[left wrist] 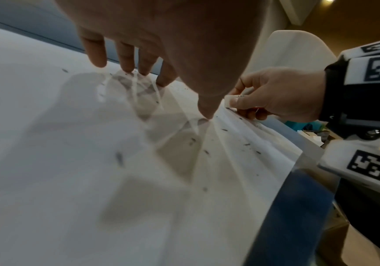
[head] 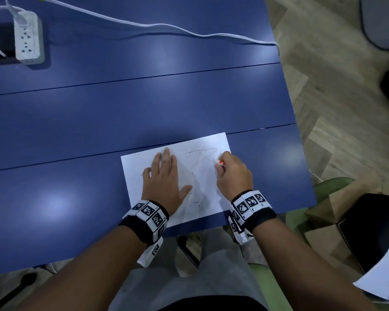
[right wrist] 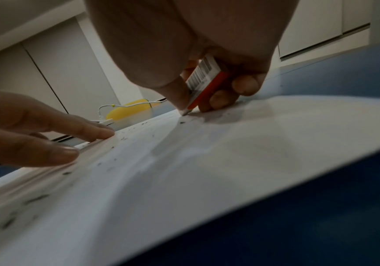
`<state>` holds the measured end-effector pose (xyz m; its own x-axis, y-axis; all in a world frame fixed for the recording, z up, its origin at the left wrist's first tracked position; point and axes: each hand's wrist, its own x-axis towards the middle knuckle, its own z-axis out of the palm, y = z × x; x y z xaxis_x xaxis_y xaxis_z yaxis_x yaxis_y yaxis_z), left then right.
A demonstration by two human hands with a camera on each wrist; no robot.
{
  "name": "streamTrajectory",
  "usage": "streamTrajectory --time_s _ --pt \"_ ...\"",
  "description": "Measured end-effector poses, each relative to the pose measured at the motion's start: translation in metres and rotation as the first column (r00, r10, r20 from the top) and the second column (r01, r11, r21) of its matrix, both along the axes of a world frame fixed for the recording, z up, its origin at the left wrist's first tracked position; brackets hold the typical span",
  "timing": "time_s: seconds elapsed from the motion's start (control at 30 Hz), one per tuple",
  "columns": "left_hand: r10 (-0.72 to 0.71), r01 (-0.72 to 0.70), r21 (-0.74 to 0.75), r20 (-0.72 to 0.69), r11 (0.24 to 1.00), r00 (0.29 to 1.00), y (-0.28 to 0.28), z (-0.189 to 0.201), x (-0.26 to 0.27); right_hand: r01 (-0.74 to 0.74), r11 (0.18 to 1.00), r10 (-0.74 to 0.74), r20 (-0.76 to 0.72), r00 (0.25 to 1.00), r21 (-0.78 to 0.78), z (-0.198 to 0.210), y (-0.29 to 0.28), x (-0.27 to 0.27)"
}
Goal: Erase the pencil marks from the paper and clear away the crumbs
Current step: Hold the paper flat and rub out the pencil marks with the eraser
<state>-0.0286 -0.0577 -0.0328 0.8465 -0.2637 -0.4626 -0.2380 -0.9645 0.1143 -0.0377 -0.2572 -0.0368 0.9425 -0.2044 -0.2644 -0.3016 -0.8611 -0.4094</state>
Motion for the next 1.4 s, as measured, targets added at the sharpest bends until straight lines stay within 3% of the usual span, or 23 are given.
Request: streamTrajectory --time_s 0.43,0.67,0.83,1.0,1.13,1.3,1.4 --pt "-0.109 0.124 -0.142 0.105 0.982 0.988 0.022 -0.007 0.024 -0.011 0.998 0.005 0.098 0.995 0.059 -0.006 0.008 0.018" --pt "-0.345 0.343 -0.054 -0.042 0.938 0.938 0.003 -0.015 0.062 0.014 0.999 -0.019 0.121 0.992 0.036 -0.01 0.017 0.015" --pt "-0.353 0.35 -0.054 -0.075 0.935 0.933 0.005 -0.026 0.068 0.015 1.0 -0.014 0.03 0.999 -0.019 -0.002 0.02 0.019" --pt "-0.362 0.36 -0.046 -0.069 0.932 0.929 0.005 -0.028 0.068 -0.136 0.987 0.125 -0.126 0.984 -0.087 0.005 0.034 0.015" --pt "-0.361 0.358 -0.047 -0.067 0.933 0.93 0.005 -0.028 0.068 -0.009 0.996 0.0 -0.106 0.994 -0.087 0.005 0.026 0.02" --pt "-0.365 0.362 -0.047 -0.067 0.931 0.929 0.004 -0.029 0.068 -0.1 0.993 0.09 -0.155 0.984 -0.064 0.008 0.045 0.013" --pt "-0.326 0.321 -0.063 -0.075 0.945 0.943 0.004 -0.028 0.068 0.029 0.994 -0.039 -0.099 0.994 -0.103 0.006 0.033 0.024"
